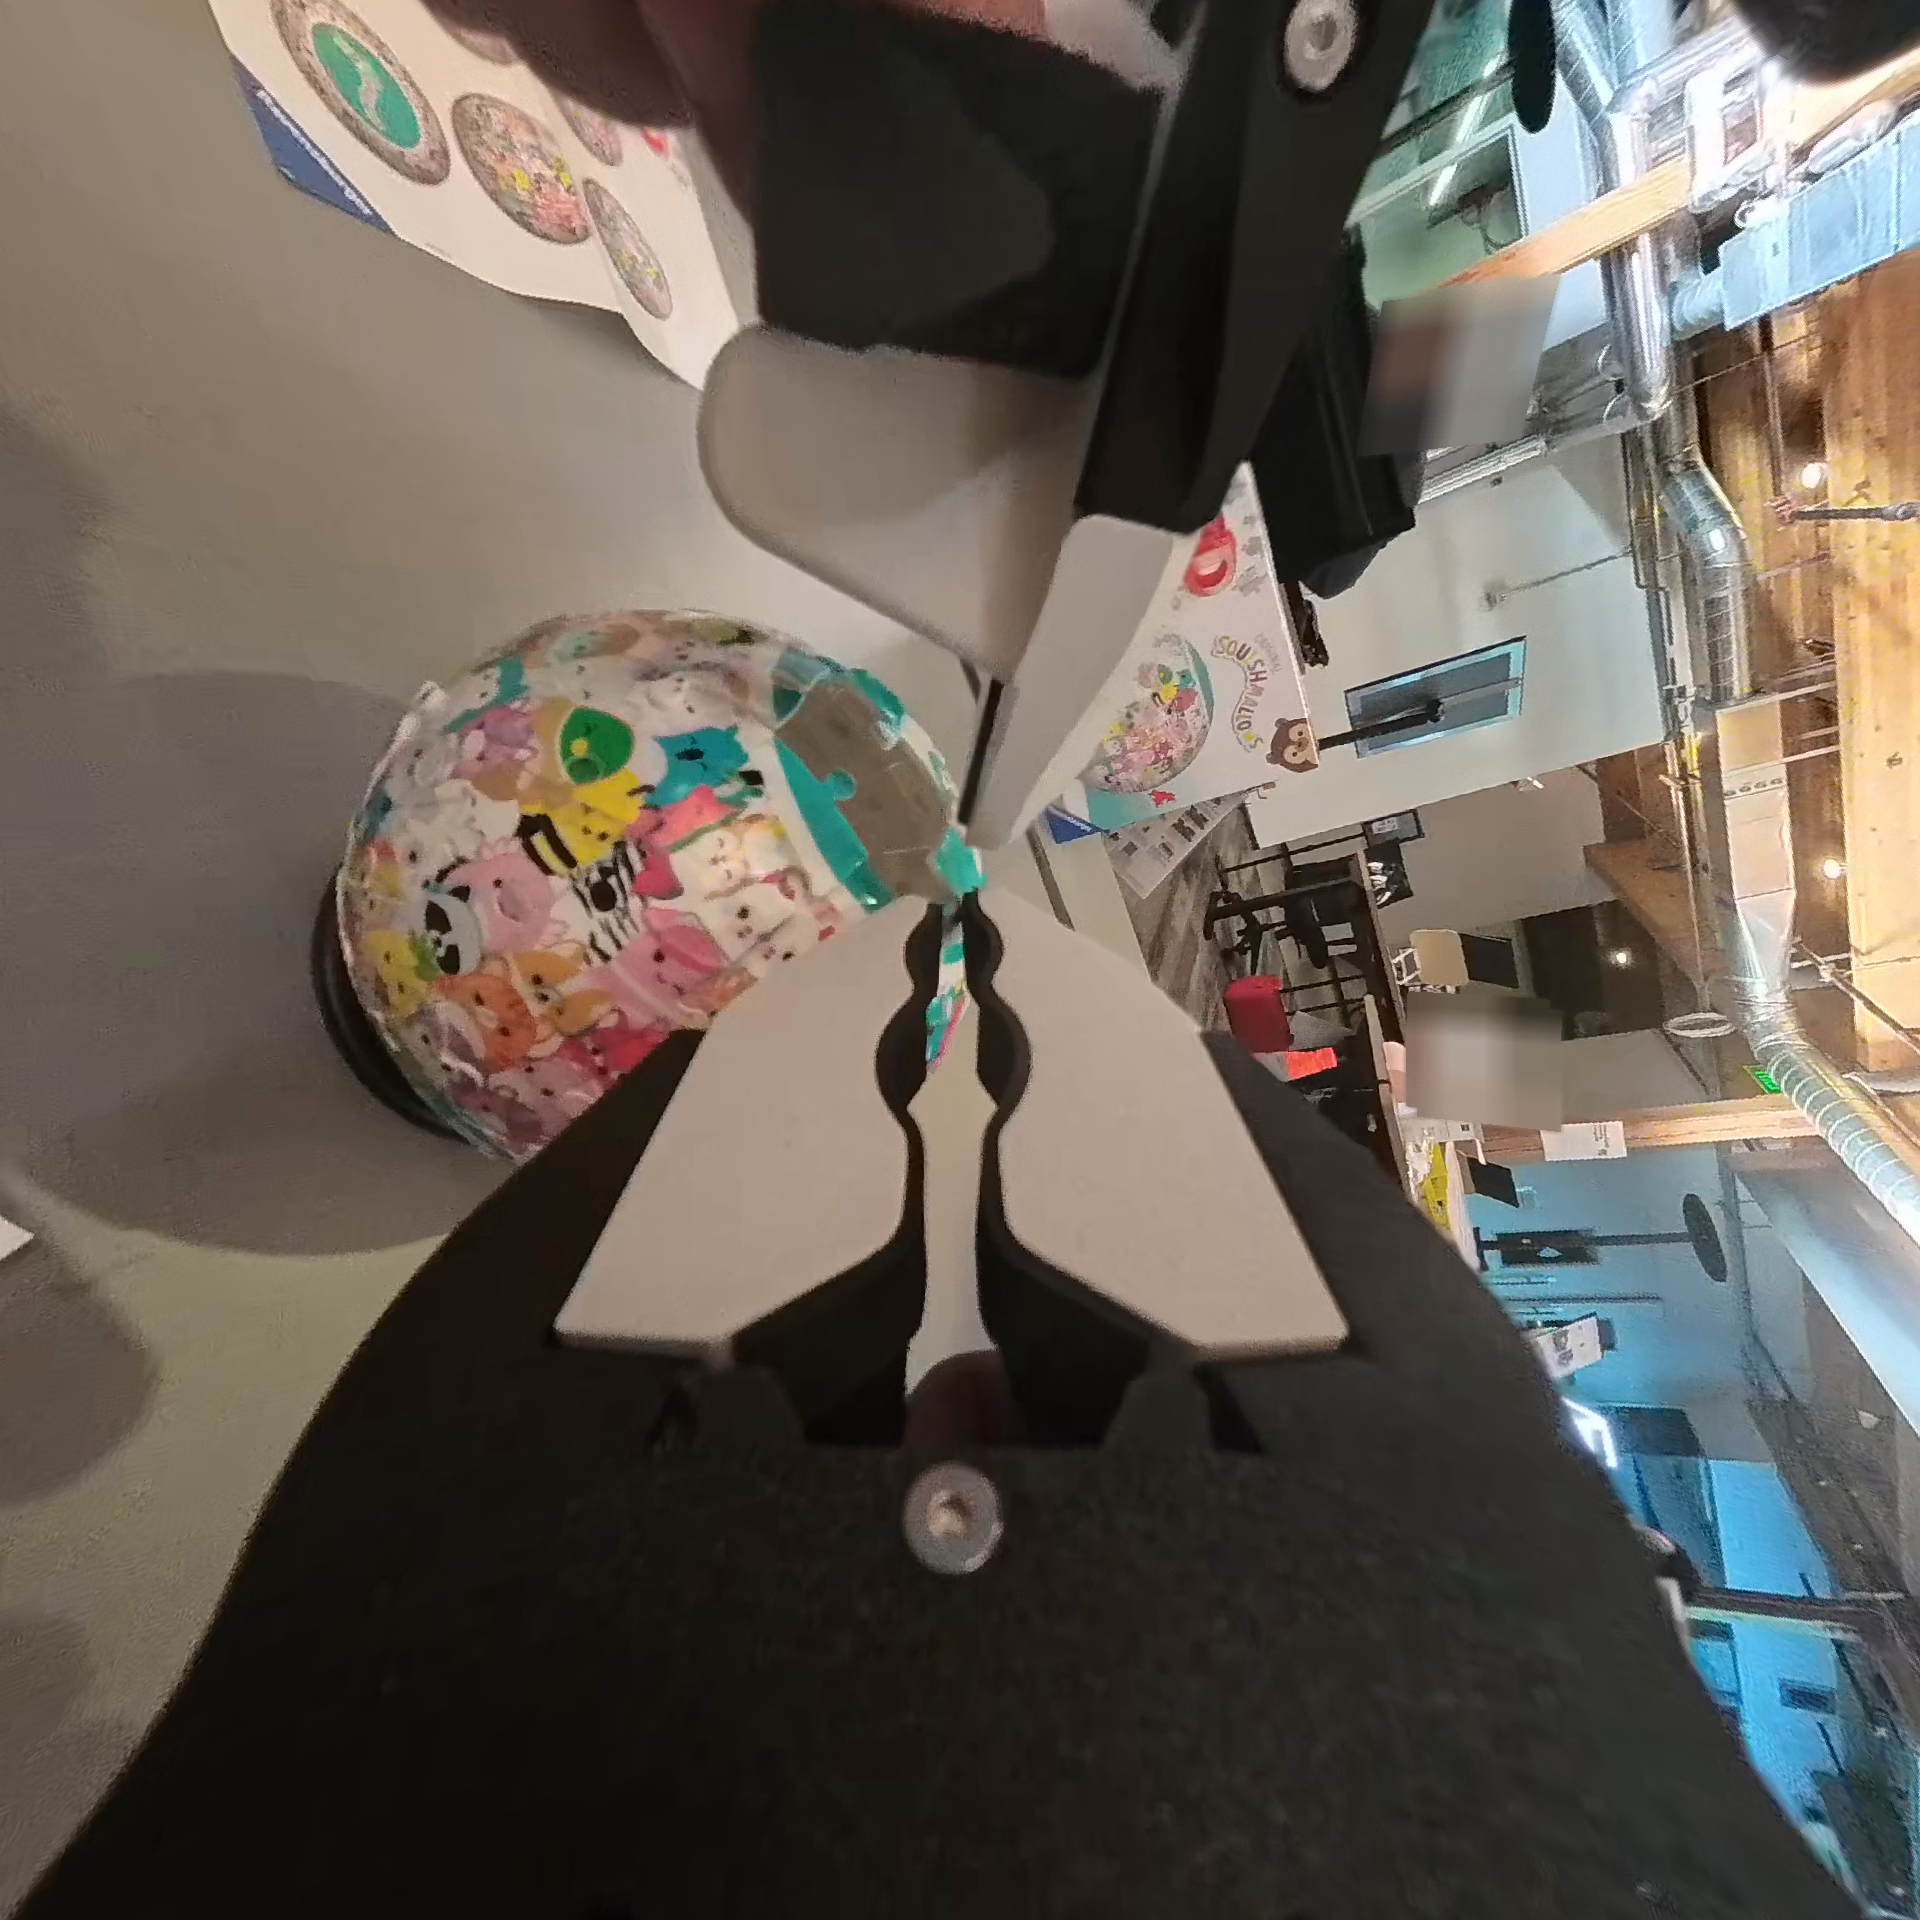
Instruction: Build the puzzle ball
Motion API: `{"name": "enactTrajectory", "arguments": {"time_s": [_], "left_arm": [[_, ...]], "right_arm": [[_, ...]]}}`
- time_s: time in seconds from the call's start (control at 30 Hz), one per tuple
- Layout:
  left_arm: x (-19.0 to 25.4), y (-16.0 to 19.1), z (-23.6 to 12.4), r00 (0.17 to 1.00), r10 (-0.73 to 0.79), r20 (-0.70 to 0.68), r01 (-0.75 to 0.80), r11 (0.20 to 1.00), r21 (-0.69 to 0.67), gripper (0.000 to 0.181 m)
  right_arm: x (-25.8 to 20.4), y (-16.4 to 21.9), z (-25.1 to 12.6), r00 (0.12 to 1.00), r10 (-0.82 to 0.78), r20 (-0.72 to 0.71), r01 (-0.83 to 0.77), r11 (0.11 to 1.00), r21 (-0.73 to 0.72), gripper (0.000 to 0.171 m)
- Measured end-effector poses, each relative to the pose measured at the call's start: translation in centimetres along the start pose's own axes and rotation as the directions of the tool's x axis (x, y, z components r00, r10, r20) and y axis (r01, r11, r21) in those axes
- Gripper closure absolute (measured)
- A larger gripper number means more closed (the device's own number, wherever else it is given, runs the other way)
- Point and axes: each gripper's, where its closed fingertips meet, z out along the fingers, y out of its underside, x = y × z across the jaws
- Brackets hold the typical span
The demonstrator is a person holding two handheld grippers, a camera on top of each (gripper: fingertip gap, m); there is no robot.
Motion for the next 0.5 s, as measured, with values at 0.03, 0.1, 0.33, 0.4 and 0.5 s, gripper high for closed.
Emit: {"name": "enactTrajectory", "arguments": {"time_s": [0.03, 0.1, 0.33, 0.4, 0.5], "left_arm": [[-0.02, 0.09, 0.09, 1.0, -0.004, -0.002, 0.004, 1.0, -0.002, 0.175], [-0.12, 0.26, 0.22, 1.0, -0.014, -0.005, 0.014, 1.0, -0.007, 0.175], [-0.6, 0.29, 0.44, 0.999, -0.034, -0.007, 0.034, 0.999, -0.011, 0.176], [-0.73, 0.33, 0.52, 1.0, -0.03, 0.0, 0.03, 0.999, -0.017, 0.176], [-0.71, 0.31, 0.68, 1.0, -0.028, -0.002, 0.028, 0.999, -0.023, 0.176]], "right_arm": [[-0.02, -0.01, -0.02, 1.0, 0.007, 0.005, -0.007, 1.0, 0.002, 0.168], [-0.2, 0.01, -0.01, 1.0, 0.014, 0.022, -0.014, 1.0, 0.005, 0.167], [-0.32, -0.22, -0.15, 0.998, 0.04, 0.045, -0.041, 0.999, 0.032, 0.162], [-0.2, -0.27, -0.17, 0.997, 0.053, 0.051, -0.054, 0.998, 0.037, 0.162], [-0.19, -0.26, -0.1, 0.996, 0.065, 0.064, -0.068, 0.997, 0.039, 0.162]]}}
